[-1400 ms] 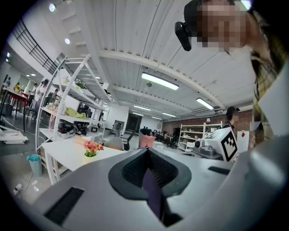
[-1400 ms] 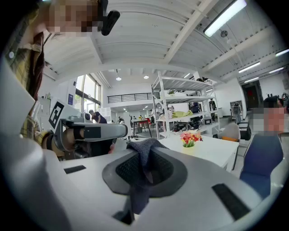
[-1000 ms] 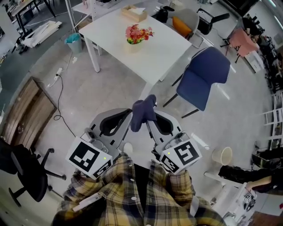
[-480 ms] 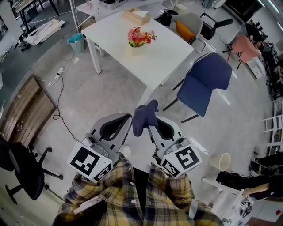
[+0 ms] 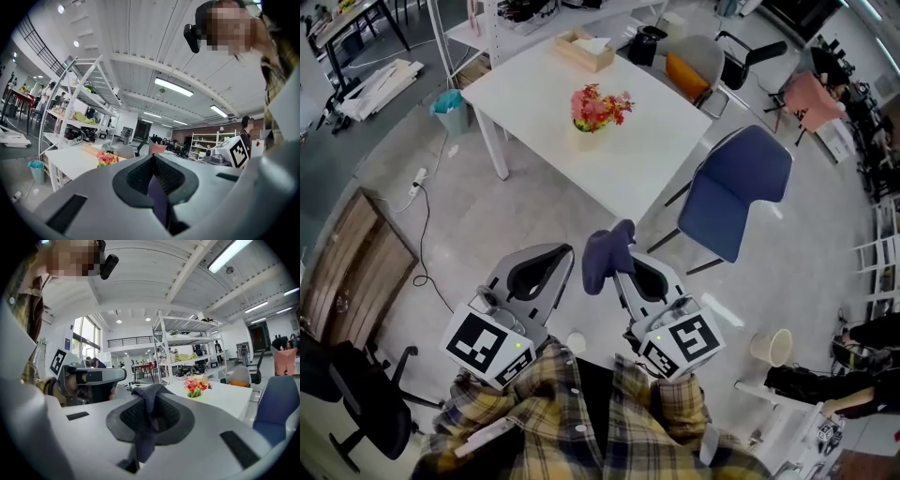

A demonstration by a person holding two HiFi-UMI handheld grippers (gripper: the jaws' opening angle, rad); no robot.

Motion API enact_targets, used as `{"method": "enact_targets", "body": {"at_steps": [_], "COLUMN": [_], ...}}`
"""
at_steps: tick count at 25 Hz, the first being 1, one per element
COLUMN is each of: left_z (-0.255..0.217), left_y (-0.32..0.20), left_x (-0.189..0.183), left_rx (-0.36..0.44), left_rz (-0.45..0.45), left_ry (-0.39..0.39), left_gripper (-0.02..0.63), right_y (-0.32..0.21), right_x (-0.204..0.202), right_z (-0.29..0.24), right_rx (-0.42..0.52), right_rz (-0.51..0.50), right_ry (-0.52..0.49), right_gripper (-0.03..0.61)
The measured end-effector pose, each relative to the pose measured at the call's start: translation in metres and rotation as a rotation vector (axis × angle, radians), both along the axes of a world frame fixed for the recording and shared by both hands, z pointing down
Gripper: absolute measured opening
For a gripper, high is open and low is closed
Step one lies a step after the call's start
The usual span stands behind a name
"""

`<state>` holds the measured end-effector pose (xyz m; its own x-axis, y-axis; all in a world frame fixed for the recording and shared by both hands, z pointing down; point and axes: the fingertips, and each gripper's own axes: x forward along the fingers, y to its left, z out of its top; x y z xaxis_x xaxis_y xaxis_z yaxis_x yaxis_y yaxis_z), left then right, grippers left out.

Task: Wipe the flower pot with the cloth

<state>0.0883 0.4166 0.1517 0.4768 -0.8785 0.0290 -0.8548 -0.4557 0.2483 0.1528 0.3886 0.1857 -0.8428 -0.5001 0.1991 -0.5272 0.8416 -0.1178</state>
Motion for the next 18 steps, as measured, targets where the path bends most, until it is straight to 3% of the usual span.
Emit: {"method": "enact_targets", "body": {"at_steps": [11,18], "left_z": [-0.004,0.011], "left_y": [-0.088,-0.12], "left_x": [-0.098,-0.138], "left_rx": [0.015,-0.018], "left_rz": [0.102,0.143], "left_ry": [-0.037,-0.026], "left_gripper": [0.009,0.009], "right_y": [-0.086,-0.112], "right_x": [-0.092,-0.12], "right_z": [-0.006,0.007], "right_rx": [0.025,-0.016], "right_rz": [0.108,0.189], "right_ry": [0.011,0.038], "right_gripper": [0.012,0.012]}}
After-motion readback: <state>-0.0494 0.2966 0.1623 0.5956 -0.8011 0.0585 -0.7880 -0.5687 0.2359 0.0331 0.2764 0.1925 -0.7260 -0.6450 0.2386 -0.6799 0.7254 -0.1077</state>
